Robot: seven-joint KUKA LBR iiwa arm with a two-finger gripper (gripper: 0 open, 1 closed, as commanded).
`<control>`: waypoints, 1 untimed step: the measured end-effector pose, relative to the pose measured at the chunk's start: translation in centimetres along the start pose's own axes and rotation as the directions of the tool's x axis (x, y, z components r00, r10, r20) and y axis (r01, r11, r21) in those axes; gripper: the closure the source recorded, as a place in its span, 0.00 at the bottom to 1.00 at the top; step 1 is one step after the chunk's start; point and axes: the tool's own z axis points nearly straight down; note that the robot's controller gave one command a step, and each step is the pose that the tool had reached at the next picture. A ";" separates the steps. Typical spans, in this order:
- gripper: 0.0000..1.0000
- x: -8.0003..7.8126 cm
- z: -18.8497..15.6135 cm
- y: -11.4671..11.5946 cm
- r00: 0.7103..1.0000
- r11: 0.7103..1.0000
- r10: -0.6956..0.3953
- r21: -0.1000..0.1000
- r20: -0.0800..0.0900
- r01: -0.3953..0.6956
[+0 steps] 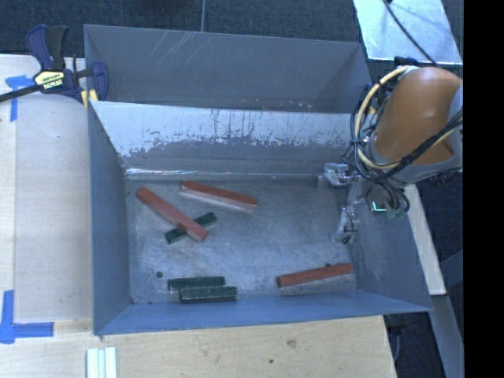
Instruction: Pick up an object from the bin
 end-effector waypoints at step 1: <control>0.00 7.6 7.5 1.3 0.993 0.993 -0.115 0.001 0.008 0.115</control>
Offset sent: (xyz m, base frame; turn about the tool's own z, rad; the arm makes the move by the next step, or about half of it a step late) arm -0.0758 0.0136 -0.0729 -0.1164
